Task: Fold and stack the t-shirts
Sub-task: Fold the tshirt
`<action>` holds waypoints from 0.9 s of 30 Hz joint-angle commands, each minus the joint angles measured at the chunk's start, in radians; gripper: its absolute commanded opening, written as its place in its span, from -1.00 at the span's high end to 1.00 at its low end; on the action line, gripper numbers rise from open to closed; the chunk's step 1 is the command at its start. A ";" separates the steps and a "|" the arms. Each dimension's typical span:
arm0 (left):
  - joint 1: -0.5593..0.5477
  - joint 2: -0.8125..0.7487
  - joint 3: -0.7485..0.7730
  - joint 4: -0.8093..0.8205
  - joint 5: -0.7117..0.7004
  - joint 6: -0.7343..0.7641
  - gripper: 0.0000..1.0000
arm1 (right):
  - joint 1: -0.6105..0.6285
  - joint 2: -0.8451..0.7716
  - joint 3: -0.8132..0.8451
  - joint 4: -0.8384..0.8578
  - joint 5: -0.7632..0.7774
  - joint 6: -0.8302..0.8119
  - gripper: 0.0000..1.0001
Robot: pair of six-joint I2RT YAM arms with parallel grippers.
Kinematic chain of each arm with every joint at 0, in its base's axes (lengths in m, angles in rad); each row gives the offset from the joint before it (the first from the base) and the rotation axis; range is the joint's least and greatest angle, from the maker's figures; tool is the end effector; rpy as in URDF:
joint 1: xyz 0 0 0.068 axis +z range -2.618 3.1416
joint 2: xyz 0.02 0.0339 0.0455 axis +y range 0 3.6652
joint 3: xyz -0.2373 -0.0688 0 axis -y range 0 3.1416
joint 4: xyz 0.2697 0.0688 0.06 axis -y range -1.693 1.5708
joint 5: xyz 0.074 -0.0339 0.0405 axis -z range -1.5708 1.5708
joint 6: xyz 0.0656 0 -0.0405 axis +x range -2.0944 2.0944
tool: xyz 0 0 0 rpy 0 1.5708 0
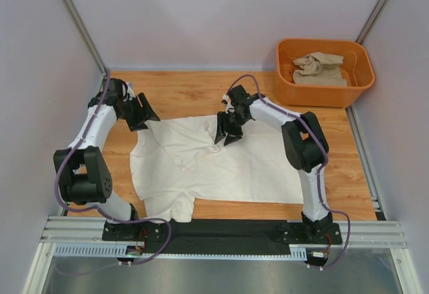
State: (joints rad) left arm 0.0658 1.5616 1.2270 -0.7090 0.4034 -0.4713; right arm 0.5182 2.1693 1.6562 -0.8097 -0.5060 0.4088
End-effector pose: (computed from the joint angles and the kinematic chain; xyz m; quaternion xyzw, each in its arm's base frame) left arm 0.3608 -0.0020 0.2028 -0.2006 0.9258 -0.2409 0.2111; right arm 0.3755 0.2507 0.1021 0.0834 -0.9576 -0.2757 0.0039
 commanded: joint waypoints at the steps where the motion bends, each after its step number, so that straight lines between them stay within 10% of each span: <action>1: 0.032 0.139 0.108 0.037 0.012 0.026 -0.40 | -0.014 -0.088 -0.041 0.347 0.038 0.244 -0.04; 21: 0.055 0.505 0.419 -0.055 -0.149 0.011 -0.12 | -0.063 0.035 0.045 0.394 0.063 0.358 -0.12; 24: 0.060 0.528 0.425 -0.027 -0.127 0.000 0.15 | -0.079 0.047 0.036 0.392 0.070 0.363 -0.02; 27: 0.068 0.529 0.431 -0.015 -0.127 -0.006 1.00 | -0.096 0.066 0.030 0.379 0.096 0.361 0.13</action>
State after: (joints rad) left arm 0.1188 2.0960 1.6154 -0.7547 0.2623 -0.4774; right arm 0.4393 2.2150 1.6981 -0.4522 -0.4507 0.7597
